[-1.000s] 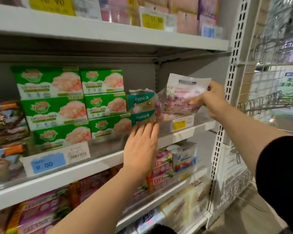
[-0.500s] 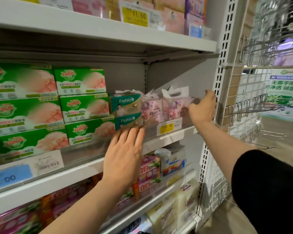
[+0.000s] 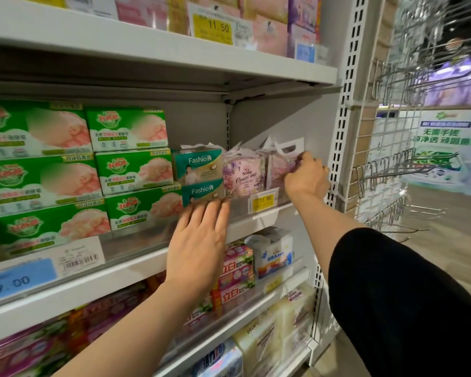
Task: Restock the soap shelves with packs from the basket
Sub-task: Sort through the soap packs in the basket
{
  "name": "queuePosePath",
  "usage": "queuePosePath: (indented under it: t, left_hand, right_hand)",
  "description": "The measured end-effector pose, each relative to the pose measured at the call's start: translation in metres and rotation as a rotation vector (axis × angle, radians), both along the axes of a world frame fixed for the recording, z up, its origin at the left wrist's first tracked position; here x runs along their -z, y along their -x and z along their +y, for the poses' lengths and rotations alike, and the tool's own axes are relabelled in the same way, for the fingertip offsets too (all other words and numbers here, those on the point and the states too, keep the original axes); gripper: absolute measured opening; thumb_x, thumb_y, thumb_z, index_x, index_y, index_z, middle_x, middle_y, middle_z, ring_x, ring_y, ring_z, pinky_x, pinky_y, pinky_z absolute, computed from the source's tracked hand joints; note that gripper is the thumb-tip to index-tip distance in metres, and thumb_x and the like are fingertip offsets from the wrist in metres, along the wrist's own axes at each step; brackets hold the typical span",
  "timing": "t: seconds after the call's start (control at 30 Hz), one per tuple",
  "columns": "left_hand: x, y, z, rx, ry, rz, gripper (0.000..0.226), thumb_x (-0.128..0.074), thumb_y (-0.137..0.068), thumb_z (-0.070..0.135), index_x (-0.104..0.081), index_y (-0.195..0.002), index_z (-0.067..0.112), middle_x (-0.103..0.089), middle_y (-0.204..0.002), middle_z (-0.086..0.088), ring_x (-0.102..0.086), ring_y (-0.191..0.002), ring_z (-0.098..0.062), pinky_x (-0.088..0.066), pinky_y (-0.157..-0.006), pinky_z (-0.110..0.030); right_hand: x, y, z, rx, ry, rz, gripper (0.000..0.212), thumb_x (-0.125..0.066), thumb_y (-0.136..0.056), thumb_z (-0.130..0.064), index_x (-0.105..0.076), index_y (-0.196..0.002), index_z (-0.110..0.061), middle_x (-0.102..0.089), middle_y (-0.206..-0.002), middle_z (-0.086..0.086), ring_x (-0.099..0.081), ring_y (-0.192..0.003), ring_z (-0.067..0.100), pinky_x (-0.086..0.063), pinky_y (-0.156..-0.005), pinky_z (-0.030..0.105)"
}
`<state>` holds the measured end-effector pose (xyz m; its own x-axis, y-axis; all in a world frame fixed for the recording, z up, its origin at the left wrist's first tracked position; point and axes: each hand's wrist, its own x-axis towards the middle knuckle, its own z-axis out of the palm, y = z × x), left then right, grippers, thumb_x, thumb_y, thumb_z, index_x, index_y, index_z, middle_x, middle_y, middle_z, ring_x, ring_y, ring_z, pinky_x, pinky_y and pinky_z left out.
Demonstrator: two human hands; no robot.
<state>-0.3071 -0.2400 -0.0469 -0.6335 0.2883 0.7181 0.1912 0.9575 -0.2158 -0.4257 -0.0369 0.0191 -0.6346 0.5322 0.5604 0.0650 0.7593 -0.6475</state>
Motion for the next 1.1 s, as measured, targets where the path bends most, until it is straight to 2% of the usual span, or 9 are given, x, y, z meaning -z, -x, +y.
queuePosePath:
  t: [0.13, 0.3, 0.47, 0.53, 0.67, 0.73, 0.83, 0.97, 1.1]
  left_hand:
    - [0.001, 0.001, 0.0, -0.009, 0.016, -0.011, 0.072, -0.07, -0.072, 0.014, -0.046, -0.14, 0.01, -0.056, -0.129, -0.007, -0.051, -0.119, -0.028, -0.039, -0.105, -0.042]
    - [-0.004, -0.005, 0.001, -0.037, 0.048, -0.061, 0.068, -0.057, -0.085, 0.019, -0.031, -0.148, 0.014, -0.043, -0.144, -0.004, -0.039, -0.133, -0.026, -0.025, -0.115, -0.04]
    - [-0.012, -0.02, 0.013, 0.016, -0.044, -0.148, 0.067, -0.053, -0.09, 0.021, -0.025, -0.15, 0.015, -0.032, -0.154, -0.007, -0.025, -0.143, -0.026, -0.012, -0.119, -0.044]
    - [-0.008, -0.031, 0.031, 0.136, -0.054, -0.166, 0.069, -0.061, -0.088, 0.023, -0.031, -0.149, 0.011, -0.033, -0.155, -0.009, -0.025, -0.145, -0.027, -0.01, -0.121, -0.048]
    - [0.02, -0.065, 0.101, 0.569, -0.114, -0.227, 0.055, -0.071, -0.081, 0.023, -0.055, -0.13, 0.001, -0.053, -0.136, -0.02, -0.047, -0.129, -0.039, -0.033, -0.111, -0.053]
    - [0.035, -0.087, 0.145, 0.744, -0.107, -0.342, 0.049, -0.069, -0.082, 0.023, -0.059, -0.124, 0.001, -0.055, -0.132, -0.019, -0.047, -0.128, -0.039, -0.034, -0.108, -0.048]
    - [0.051, -0.121, 0.206, 0.945, -0.066, -0.525, 0.042, -0.069, -0.085, 0.02, -0.062, -0.122, 0.002, -0.053, -0.136, -0.017, -0.042, -0.134, -0.034, -0.024, -0.112, -0.033]
    - [0.075, -0.15, 0.27, 1.102, 0.053, -0.714, 0.043, -0.066, -0.091, 0.025, -0.058, -0.131, 0.01, -0.045, -0.146, -0.006, -0.026, -0.143, -0.019, -0.012, -0.114, -0.024]
    - [0.094, -0.157, 0.311, 1.104, 0.294, -0.835, 0.05, -0.067, -0.089, 0.031, -0.053, -0.135, 0.017, -0.043, -0.146, 0.0, -0.028, -0.141, -0.017, -0.02, -0.113, -0.028]
  right_hand:
    - [0.005, -0.005, 0.009, -0.084, 0.022, -0.068, 0.041, -0.067, -0.085, -0.023, -0.053, -0.123, -0.02, -0.056, -0.122, 0.01, -0.049, -0.114, 0.031, -0.045, -0.092, 0.041]
    - [0.026, -0.052, 0.027, -0.246, 0.092, -0.027, 0.071, -0.071, -0.083, -0.041, -0.039, -0.144, -0.023, -0.048, -0.137, 0.008, -0.042, -0.128, 0.03, -0.038, -0.102, 0.042]
    - [0.049, -0.118, 0.066, -0.285, 0.018, -0.055, 0.063, -0.073, -0.082, -0.04, -0.051, -0.137, -0.022, -0.051, -0.139, 0.008, -0.045, -0.128, 0.027, -0.04, -0.104, 0.041]
    - [0.051, -0.151, 0.088, -0.297, -0.05, -0.031, 0.054, -0.074, -0.081, -0.037, -0.058, -0.13, -0.019, -0.058, -0.133, 0.008, -0.051, -0.123, 0.025, -0.041, -0.104, 0.041]
    - [0.058, -0.23, 0.138, -0.252, -0.189, -0.022, 0.035, -0.071, -0.085, -0.027, -0.067, -0.116, -0.011, -0.067, -0.115, 0.008, -0.059, -0.109, 0.023, -0.04, -0.093, 0.029]
    - [0.069, -0.269, 0.168, -0.186, -0.244, -0.034, 0.028, -0.07, -0.086, -0.022, -0.069, -0.11, -0.008, -0.069, -0.109, 0.008, -0.06, -0.104, 0.025, -0.04, -0.089, 0.027]
    - [0.094, -0.322, 0.213, -0.063, -0.264, -0.07, 0.019, -0.07, -0.085, -0.02, -0.071, -0.101, -0.01, -0.071, -0.099, 0.006, -0.064, -0.096, 0.026, -0.05, -0.086, 0.038]
    - [0.133, -0.386, 0.264, 0.04, -0.22, -0.16, 0.01, -0.071, -0.081, -0.013, -0.072, -0.09, -0.011, -0.072, -0.087, 0.006, -0.067, -0.081, 0.025, -0.054, -0.077, 0.039]
    - [0.162, -0.426, 0.307, 0.105, -0.142, -0.346, 0.008, -0.072, -0.077, -0.014, -0.072, -0.085, -0.016, -0.07, -0.079, 0.0, -0.065, -0.074, 0.017, -0.053, -0.072, 0.034]
